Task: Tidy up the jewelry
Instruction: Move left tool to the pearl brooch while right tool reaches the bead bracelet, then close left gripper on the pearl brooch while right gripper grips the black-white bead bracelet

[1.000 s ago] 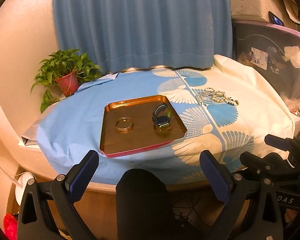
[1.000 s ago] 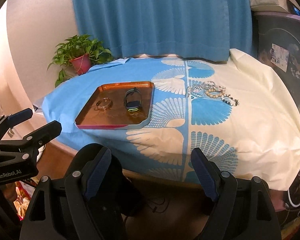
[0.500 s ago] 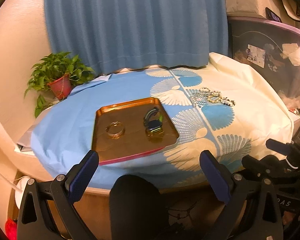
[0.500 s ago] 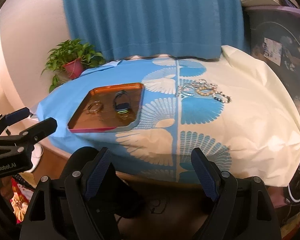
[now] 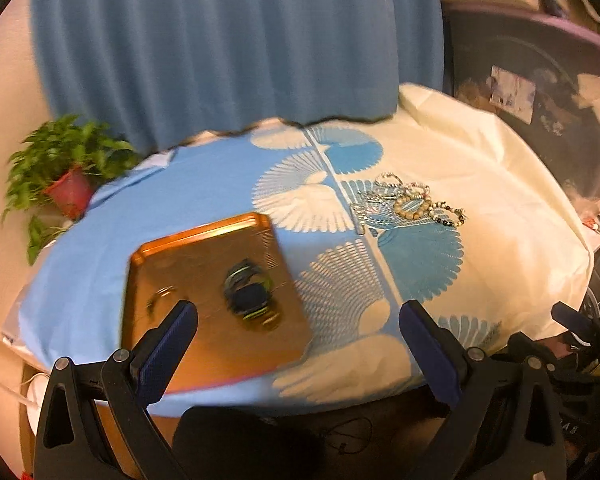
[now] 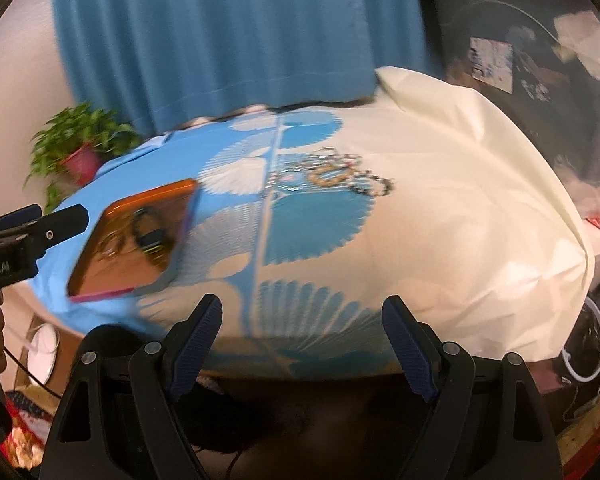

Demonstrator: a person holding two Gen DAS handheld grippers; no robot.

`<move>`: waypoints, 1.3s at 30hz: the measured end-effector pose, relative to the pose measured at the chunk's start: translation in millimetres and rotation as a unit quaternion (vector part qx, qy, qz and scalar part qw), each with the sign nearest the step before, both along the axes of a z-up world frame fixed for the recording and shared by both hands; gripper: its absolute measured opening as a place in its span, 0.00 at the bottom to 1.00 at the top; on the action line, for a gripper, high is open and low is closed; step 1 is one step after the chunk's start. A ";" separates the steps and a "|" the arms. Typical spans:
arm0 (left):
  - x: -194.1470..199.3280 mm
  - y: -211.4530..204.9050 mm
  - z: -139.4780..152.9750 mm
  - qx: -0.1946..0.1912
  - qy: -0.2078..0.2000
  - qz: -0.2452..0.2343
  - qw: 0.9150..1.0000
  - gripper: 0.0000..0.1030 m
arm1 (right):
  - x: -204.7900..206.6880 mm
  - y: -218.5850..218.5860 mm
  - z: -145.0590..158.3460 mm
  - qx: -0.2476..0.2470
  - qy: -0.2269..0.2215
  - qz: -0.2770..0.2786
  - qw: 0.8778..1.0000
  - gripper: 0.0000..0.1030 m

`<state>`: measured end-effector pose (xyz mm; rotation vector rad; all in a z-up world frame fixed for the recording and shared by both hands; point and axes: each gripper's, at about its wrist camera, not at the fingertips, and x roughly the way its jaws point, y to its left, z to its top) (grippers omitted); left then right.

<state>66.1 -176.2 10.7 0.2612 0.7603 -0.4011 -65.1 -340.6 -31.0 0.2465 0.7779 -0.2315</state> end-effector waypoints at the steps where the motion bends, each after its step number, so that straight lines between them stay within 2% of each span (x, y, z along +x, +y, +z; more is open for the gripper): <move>1: 14.3 -14.7 -2.3 0.000 0.011 -0.010 1.000 0.97 | 8.5 -10.5 -3.6 -0.002 0.002 -0.005 1.000 0.80; 7: 84.7 -81.1 -33.5 0.032 0.058 -0.032 0.997 0.97 | 62.1 -71.7 -27.5 -0.015 0.020 -0.035 0.999 0.80; 14: 151.6 -133.9 -89.7 0.078 0.099 -0.051 0.991 0.97 | 142.0 -143.4 -58.3 -0.024 0.048 -0.060 0.997 0.80; 20: 193.9 -143.9 -124.5 0.087 0.136 -0.040 0.986 0.97 | 196.7 -167.7 -87.8 -0.030 0.075 -0.055 0.995 0.80; 22: 204.9 -143.4 -135.3 0.105 0.139 -0.026 0.984 0.97 | 208.8 -173.5 -97.4 -0.033 0.086 -0.054 0.994 0.80; 26: 216.4 -134.8 -140.7 0.065 0.157 -0.012 0.985 0.97 | 214.7 -174.3 -106.9 -0.045 0.090 -0.051 0.994 0.88; 28: 217.9 -134.5 -140.7 0.049 0.164 -0.018 0.985 0.88 | 215.6 -174.4 -107.1 -0.046 0.091 -0.048 0.994 0.89; 29: 217.7 -136.7 -138.9 0.040 0.167 -0.028 0.985 0.72 | 216.4 -174.9 -107.3 -0.046 0.092 -0.048 0.994 0.90; 31: 214.7 -144.4 -134.0 0.039 0.161 -0.053 0.985 0.28 | 217.3 -175.5 -106.7 -0.046 0.093 -0.048 0.993 0.89; 32: 212.4 -151.3 -131.9 0.041 0.163 -0.084 0.982 0.15 | 217.6 -173.3 -105.6 -0.047 0.091 -0.046 0.994 0.81; 33: 210.7 -156.0 -131.3 0.043 0.170 -0.102 0.979 0.08 | 217.1 -168.2 -102.0 -0.053 0.083 -0.033 0.995 0.48; 34: 209.3 -157.9 -130.5 0.041 0.174 -0.108 0.978 0.08 | 216.9 -161.1 -98.7 -0.059 0.082 -0.020 0.995 0.22; 35: 207.5 -156.9 -128.7 0.036 0.175 -0.109 0.978 0.08 | 219.7 -154.8 -97.5 -0.068 0.092 -0.013 0.993 0.17; 39: 200.1 -143.7 -113.8 0.000 0.170 -0.107 0.980 0.08 | 215.0 -141.1 -93.7 -0.074 0.094 0.003 0.993 0.16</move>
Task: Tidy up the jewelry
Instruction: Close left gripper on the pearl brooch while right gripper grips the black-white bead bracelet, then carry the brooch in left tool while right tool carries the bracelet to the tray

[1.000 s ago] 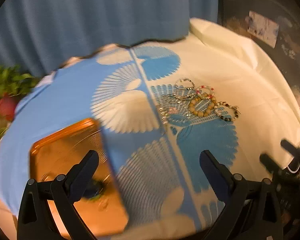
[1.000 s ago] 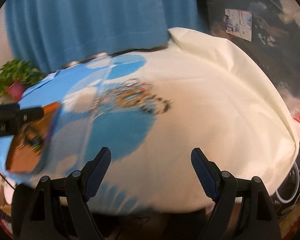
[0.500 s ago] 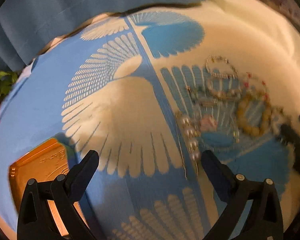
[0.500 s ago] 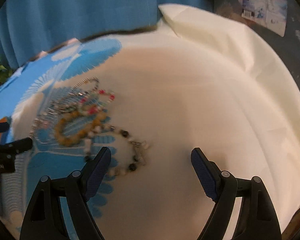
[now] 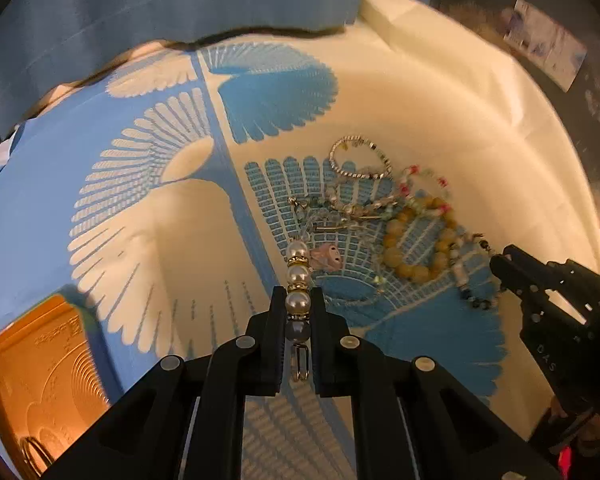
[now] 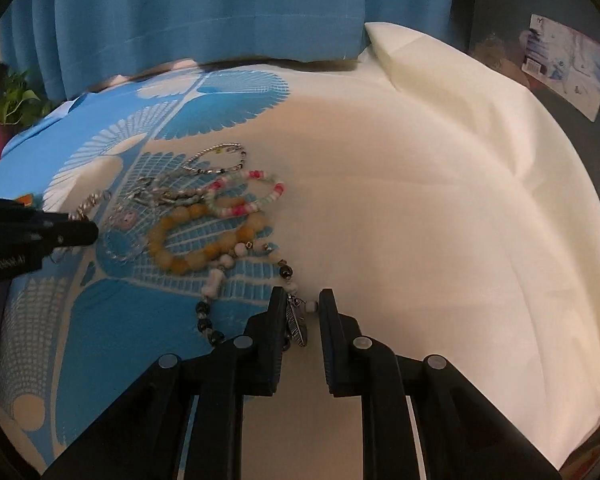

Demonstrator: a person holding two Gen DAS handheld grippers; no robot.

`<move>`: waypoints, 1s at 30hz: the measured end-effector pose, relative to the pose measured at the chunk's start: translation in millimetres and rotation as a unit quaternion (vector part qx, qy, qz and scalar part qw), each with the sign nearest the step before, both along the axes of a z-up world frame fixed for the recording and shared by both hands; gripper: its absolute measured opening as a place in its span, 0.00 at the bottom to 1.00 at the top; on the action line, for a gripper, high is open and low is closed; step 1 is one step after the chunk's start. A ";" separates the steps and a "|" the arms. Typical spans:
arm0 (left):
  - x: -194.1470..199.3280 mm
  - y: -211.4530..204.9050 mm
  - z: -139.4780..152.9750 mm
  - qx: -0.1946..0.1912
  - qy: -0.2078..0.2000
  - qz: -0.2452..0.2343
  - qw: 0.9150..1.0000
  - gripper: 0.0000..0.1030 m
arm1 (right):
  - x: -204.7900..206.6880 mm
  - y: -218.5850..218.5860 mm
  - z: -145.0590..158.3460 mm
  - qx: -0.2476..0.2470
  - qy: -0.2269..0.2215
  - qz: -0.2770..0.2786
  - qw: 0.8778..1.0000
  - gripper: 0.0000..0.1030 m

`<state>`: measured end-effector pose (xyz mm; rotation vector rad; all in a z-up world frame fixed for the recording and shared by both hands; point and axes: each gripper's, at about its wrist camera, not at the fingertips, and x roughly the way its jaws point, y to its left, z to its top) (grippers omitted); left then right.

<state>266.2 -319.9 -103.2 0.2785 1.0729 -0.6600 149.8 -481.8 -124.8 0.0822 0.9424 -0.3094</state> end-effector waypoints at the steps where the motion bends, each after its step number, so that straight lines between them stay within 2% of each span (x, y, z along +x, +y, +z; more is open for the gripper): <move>1: -3.6 2.6 4.5 -0.002 -0.004 0.001 1.000 0.08 | -2.8 1.3 3.6 -0.003 -0.005 -0.002 1.000 0.16; 7: -27.5 30.4 39.8 -0.031 -0.019 0.015 0.999 0.08 | -23.7 10.5 43.4 -0.003 -0.047 -0.010 0.999 0.16; 14: -80.3 69.2 81.3 -0.053 -0.048 0.015 0.997 0.08 | -59.7 38.3 84.6 -0.020 -0.076 -0.001 0.997 0.16; 21: -137.7 120.3 108.2 -0.061 -0.070 0.027 0.995 0.08 | -103.8 75.6 105.7 -0.019 -0.090 0.012 0.996 0.16; 30: -204.8 178.4 126.1 -0.078 -0.080 0.041 0.993 0.08 | -165.9 126.9 127.5 -0.018 -0.104 0.040 0.994 0.16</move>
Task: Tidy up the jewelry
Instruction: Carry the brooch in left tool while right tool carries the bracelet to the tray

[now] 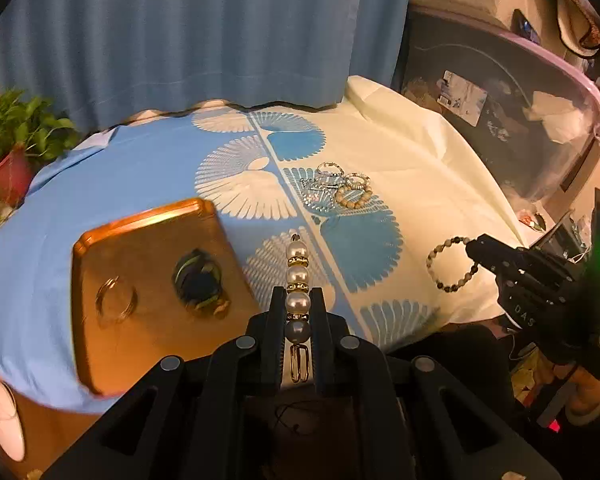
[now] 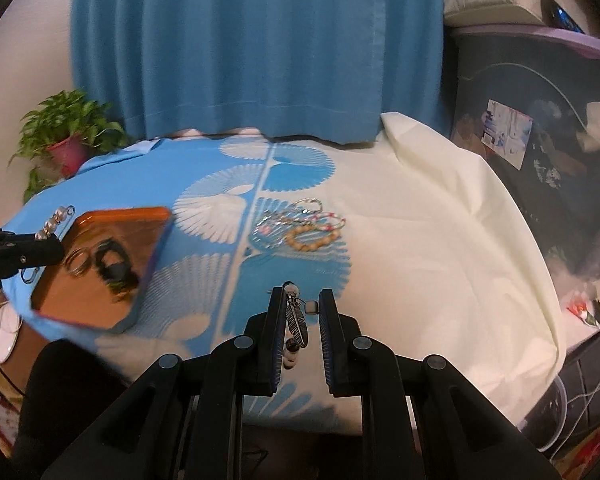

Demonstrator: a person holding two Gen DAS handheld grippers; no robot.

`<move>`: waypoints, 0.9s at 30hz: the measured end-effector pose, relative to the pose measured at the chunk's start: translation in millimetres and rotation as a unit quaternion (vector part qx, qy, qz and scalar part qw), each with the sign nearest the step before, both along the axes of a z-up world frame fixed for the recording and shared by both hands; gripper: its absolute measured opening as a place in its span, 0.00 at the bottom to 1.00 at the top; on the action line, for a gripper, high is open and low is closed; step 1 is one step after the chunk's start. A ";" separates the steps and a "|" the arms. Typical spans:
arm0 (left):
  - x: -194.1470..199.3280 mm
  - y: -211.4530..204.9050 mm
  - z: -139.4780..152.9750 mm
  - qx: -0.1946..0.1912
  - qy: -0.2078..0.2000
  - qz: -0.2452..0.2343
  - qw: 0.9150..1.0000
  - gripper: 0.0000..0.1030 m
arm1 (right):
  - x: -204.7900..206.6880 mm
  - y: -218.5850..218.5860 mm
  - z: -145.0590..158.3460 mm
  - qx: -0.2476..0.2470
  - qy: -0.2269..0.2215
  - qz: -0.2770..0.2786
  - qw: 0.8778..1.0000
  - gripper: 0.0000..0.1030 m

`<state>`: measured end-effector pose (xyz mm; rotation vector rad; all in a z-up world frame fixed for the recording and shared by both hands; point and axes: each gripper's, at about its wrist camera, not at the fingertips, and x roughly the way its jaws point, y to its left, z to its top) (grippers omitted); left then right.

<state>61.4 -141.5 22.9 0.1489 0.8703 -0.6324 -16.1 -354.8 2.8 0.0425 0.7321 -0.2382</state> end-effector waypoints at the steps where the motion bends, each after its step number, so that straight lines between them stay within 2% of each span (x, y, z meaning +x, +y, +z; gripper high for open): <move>1: -9.1 7.2 1.4 -0.001 -0.003 0.003 1.000 0.08 | -7.2 5.8 0.9 0.001 0.000 0.003 1.000 0.16; 13: -85.2 64.4 1.1 -0.012 -0.014 0.021 1.000 0.08 | -83.8 71.0 4.9 -0.002 0.006 0.045 0.999 0.16; 27: -123.1 86.0 2.8 -0.036 -0.018 0.028 0.999 0.08 | -126.2 114.6 7.4 -0.010 0.011 0.086 0.996 0.16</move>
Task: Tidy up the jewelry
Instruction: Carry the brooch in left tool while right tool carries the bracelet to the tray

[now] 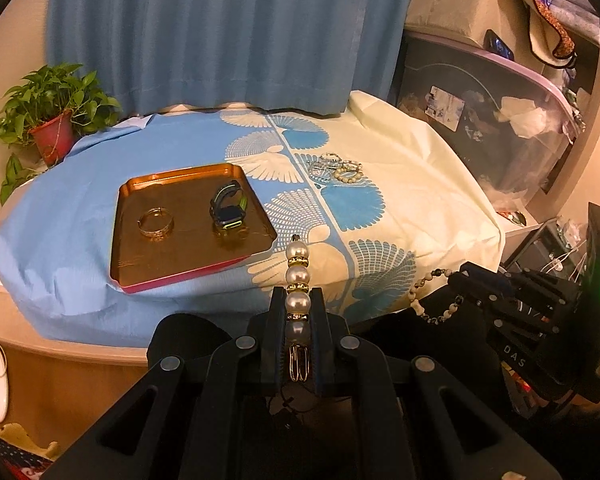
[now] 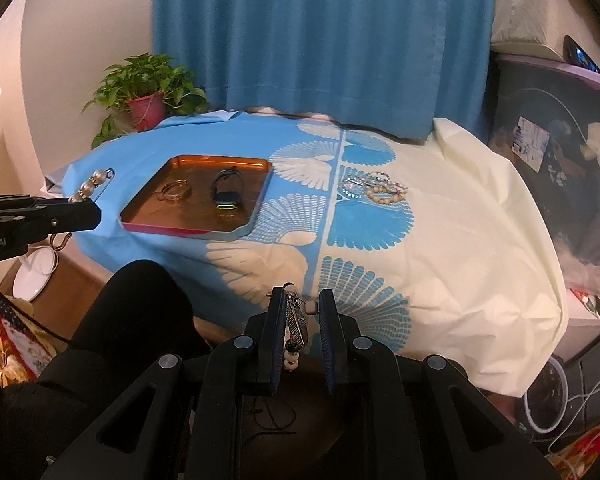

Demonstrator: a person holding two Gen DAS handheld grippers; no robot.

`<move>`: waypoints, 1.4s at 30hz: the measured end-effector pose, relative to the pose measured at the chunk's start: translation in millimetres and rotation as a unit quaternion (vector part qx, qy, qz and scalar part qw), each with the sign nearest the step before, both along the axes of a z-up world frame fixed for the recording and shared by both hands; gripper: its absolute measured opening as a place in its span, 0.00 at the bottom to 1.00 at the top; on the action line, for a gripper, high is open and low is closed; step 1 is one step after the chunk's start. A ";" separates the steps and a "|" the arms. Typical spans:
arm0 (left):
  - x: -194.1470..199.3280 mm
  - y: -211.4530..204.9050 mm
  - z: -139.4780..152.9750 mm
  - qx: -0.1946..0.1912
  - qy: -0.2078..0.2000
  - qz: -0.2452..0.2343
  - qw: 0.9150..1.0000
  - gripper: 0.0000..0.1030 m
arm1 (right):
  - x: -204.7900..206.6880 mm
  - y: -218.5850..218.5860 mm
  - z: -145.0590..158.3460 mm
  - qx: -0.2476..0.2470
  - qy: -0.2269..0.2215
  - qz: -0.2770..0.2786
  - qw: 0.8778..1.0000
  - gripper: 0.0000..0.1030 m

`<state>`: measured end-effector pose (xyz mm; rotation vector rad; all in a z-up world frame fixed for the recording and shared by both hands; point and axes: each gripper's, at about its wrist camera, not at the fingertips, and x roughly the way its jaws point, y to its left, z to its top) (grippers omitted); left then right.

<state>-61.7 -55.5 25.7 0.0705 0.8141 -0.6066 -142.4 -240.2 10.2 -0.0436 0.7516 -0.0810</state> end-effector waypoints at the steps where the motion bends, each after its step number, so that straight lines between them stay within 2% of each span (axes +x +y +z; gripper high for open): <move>1: -0.7 0.7 0.4 -0.001 -0.001 0.001 1.000 0.08 | -1.9 2.0 1.1 -0.001 -0.001 0.001 1.000 0.16; 26: 7.6 25.3 5.3 -0.020 -0.001 0.023 1.000 0.08 | 7.1 17.0 6.6 -0.014 0.001 0.018 1.000 0.16; 32: 18.8 35.1 1.9 -0.019 0.003 0.039 0.999 0.08 | 22.1 20.5 4.4 -0.018 0.005 0.027 0.999 0.16; 42: 60.1 55.0 -11.8 -0.005 0.010 0.074 0.997 0.08 | 67.7 33.7 -4.0 -0.018 0.018 0.048 0.999 0.16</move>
